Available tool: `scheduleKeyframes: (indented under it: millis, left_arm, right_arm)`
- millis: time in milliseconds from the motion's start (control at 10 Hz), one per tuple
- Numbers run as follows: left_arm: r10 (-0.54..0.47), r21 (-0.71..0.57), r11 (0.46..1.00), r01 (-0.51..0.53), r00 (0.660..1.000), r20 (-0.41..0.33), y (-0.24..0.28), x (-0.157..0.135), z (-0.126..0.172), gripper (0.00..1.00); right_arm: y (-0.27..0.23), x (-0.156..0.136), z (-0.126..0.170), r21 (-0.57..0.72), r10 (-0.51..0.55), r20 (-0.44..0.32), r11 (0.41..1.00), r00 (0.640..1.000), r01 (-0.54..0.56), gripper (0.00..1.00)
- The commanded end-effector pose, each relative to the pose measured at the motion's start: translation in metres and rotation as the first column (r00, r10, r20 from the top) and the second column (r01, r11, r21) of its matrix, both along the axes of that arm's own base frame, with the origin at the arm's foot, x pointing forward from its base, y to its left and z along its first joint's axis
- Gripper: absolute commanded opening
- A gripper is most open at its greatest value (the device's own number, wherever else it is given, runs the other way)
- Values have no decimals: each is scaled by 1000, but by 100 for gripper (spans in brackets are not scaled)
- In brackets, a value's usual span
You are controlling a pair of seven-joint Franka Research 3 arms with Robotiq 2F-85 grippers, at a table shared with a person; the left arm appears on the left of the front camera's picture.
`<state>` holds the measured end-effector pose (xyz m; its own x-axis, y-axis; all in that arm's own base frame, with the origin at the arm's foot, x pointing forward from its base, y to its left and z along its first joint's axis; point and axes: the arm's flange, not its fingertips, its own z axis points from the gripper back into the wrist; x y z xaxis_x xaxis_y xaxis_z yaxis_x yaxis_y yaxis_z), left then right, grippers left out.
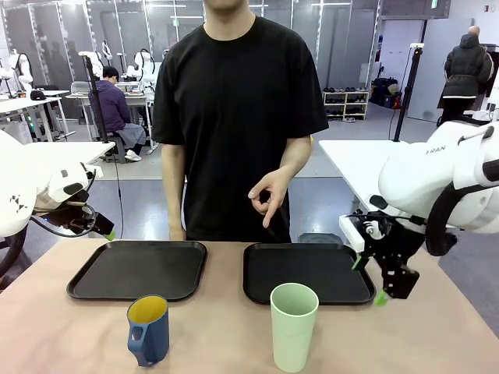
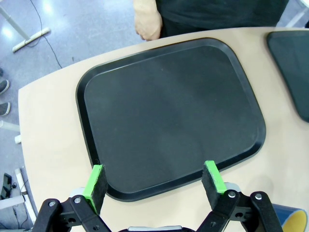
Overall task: Sort and store the cups by type.
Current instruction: Pick up the Reusable plastic cup.
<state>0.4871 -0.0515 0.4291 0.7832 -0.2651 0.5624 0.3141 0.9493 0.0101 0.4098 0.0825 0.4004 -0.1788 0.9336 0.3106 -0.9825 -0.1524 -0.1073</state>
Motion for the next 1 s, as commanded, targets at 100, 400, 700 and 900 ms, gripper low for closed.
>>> scheduleKeyframes:
  millis: [100,400,700,900]
  left_arm:
    - [0,2,1000,0,1000,6,0,0,2,100]
    - [0,2,1000,0,1000,6,0,0,2,100]
    - [0,2,1000,0,1000,6,0,0,2,100]
    - [0,2,1000,0,1000,6,0,0,2,100]
  right_arm:
    - [9,-5,-25,186,76,-32,980,997,-69,100]
    - [18,-10,-58,372,144,-134,924,980,-85,100]
    - [13,-18,-83,509,140,-139,860,980,-51,100]
    - [8,-21,-95,576,119,-139,817,983,-17,100]
